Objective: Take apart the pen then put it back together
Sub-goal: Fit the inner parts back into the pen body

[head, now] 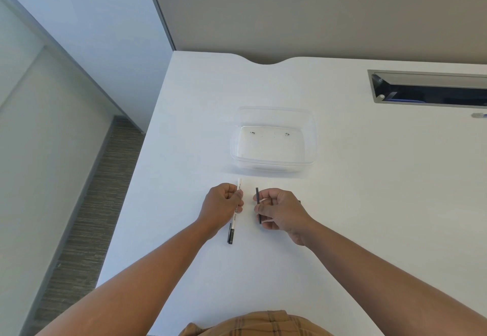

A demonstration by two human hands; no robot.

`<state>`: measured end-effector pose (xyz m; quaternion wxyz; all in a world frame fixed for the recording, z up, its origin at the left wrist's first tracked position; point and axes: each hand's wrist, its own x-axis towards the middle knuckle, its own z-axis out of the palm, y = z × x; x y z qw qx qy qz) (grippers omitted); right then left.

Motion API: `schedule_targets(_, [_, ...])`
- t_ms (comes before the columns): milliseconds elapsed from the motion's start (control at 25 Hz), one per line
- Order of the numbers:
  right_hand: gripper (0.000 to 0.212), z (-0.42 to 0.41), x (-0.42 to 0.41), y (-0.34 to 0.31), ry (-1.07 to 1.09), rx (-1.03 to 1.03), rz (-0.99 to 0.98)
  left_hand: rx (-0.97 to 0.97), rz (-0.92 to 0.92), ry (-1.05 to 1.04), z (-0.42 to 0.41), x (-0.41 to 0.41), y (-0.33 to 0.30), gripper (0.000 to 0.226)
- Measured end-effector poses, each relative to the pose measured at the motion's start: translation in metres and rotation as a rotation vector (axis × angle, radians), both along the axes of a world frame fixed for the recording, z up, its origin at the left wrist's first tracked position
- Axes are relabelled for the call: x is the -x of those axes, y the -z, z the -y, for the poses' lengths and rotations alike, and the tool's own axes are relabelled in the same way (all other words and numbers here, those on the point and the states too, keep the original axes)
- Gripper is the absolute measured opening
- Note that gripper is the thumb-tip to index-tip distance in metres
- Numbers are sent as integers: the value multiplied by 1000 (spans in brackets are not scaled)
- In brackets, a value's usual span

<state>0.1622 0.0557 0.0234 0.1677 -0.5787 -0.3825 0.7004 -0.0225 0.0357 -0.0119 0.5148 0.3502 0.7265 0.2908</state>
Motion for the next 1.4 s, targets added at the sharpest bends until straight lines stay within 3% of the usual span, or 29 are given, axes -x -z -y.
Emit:
schedule_targets(80, [5, 0, 1, -3, 17, 20, -20, 0, 3, -3, 0, 0, 0, 11])
schedule_targets(600, [3, 2, 0, 1, 39, -13, -41, -8, 8, -5, 0, 0, 1, 10])
schedule_targets(840, [27, 2, -2, 7, 3, -48, -43, -7, 18, -6, 0, 0, 1, 10])
schedule_targets(1400, [27, 4, -3, 4, -8, -159, -29, -12, 11, -2, 0, 0, 2, 11])
